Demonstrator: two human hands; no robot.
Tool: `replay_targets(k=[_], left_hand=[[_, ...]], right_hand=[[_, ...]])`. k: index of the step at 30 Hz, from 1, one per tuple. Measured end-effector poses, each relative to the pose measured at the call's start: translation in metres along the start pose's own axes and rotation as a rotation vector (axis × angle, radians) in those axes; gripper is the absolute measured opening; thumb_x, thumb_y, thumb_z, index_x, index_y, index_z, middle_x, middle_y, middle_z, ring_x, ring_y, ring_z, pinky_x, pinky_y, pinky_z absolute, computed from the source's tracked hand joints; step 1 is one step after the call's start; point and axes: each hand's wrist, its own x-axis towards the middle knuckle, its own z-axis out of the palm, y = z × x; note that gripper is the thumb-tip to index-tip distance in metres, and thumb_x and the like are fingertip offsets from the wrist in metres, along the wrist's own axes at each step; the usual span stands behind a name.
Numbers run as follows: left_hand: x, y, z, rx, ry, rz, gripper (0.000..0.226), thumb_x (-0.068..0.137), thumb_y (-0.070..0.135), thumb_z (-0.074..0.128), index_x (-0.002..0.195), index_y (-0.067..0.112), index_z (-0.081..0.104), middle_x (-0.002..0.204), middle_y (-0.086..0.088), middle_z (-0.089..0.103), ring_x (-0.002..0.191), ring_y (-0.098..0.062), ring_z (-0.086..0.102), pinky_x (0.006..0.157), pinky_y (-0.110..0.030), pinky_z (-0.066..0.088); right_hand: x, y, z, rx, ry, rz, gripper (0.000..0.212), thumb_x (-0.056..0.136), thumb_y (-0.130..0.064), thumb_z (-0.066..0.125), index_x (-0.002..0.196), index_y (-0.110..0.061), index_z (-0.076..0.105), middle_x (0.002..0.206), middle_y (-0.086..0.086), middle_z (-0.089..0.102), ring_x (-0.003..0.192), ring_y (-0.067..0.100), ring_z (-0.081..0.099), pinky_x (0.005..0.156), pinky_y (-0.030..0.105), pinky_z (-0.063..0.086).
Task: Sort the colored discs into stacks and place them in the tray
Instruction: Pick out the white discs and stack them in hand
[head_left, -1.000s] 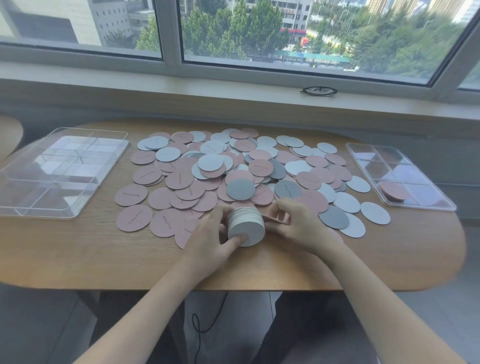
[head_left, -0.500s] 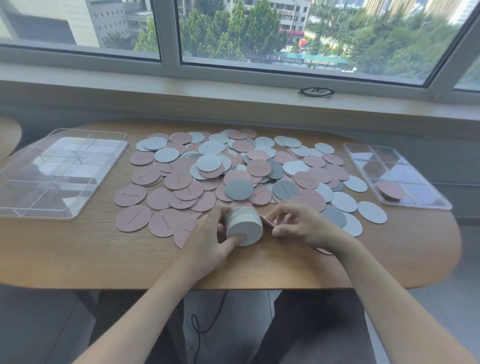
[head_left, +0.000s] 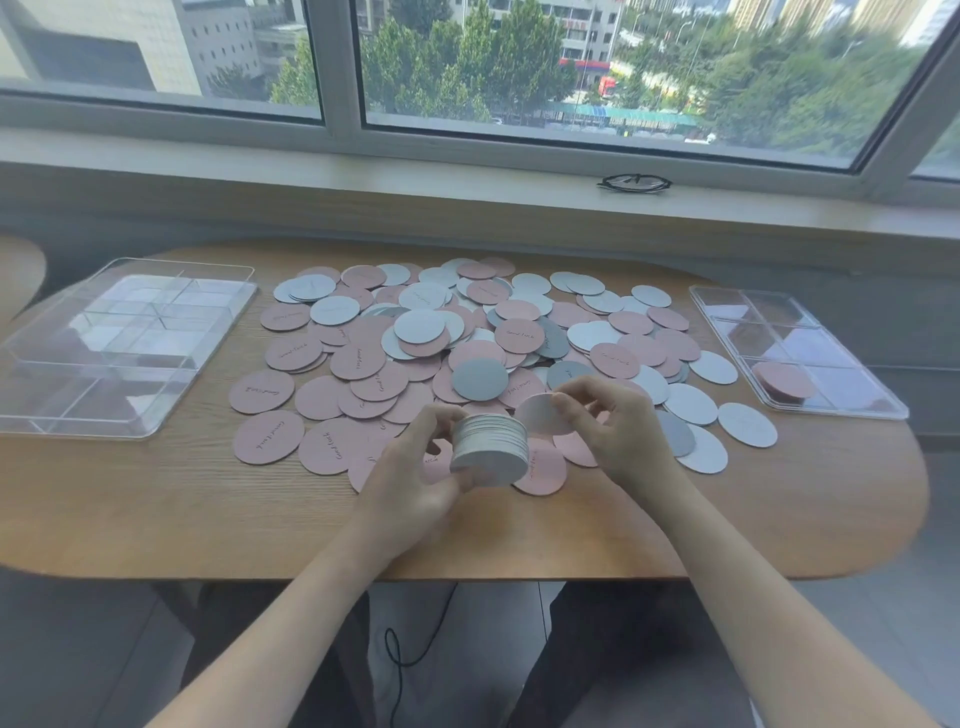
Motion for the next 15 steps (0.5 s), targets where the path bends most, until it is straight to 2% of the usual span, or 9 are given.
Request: replay_targets(k=[3,6,9,11,13,15], left_hand=[[0.000,0.001,0.001,0.010,0.003,0.009,0.045,0.081,0.021,0.081,0.116,0.031,0.054,0.105,0.028,0.061,0.094,0.000,0.052,0.082,-0.008,0.036],[0.002,-0.002,0.003,0.037,0.021,-0.042,0.048,0.079,0.017,0.081,0.116,0.035,0.056,0.101,0.028,0.062,0.086,-0.001,0.054,0.075,-0.010,0.039],[0.003,-0.006,0.005,0.045,0.010,-0.050,0.061,0.080,0.015,0.081,0.132,0.034,0.054,0.104,0.022,0.064,0.088,0.002,0.057,0.078,-0.011,0.043],[0.003,-0.009,0.007,0.093,-0.017,-0.010,0.069,0.084,0.016,0.075,0.145,0.030,0.046,0.113,0.015,0.064,0.098,-0.001,0.058,0.086,-0.014,0.044],[0.004,-0.012,0.009,0.220,-0.026,0.046,0.068,0.089,0.024,0.066,0.151,0.025,0.039,0.123,0.007,0.062,0.109,-0.007,0.053,0.097,-0.020,0.039],[0.005,-0.015,0.011,0.372,-0.049,0.092,0.071,0.090,0.040,0.051,0.154,0.019,0.031,0.132,0.004,0.058,0.121,-0.011,0.043,0.104,-0.022,0.028]], right_hand=[[-0.003,-0.016,0.003,0.173,-0.029,-0.012,0.013,0.095,-0.020,0.066,0.087,-0.029,0.070,0.082,-0.016,0.071,0.077,0.010,0.065,0.073,0.031,0.052],[-0.008,-0.027,0.010,0.284,-0.134,0.040,0.012,0.097,-0.018,0.062,0.100,-0.022,0.073,0.091,-0.012,0.073,0.085,0.005,0.067,0.077,0.025,0.052],[-0.012,-0.028,0.019,0.185,-0.265,-0.003,0.025,0.099,-0.032,0.059,0.120,-0.024,0.068,0.108,-0.014,0.071,0.100,0.004,0.064,0.087,0.025,0.051],[-0.017,-0.026,0.026,0.059,-0.367,-0.063,0.047,0.094,-0.049,0.057,0.135,-0.028,0.055,0.123,-0.014,0.063,0.109,0.000,0.057,0.093,0.023,0.045],[-0.021,-0.022,0.038,-0.113,-0.420,-0.150,0.067,0.091,-0.058,0.052,0.148,-0.024,0.039,0.136,-0.006,0.054,0.122,0.008,0.050,0.102,0.031,0.041],[-0.023,-0.017,0.047,-0.216,-0.396,-0.220,0.074,0.091,-0.054,0.052,0.153,-0.019,0.029,0.140,0.001,0.049,0.127,0.016,0.046,0.104,0.040,0.041]])
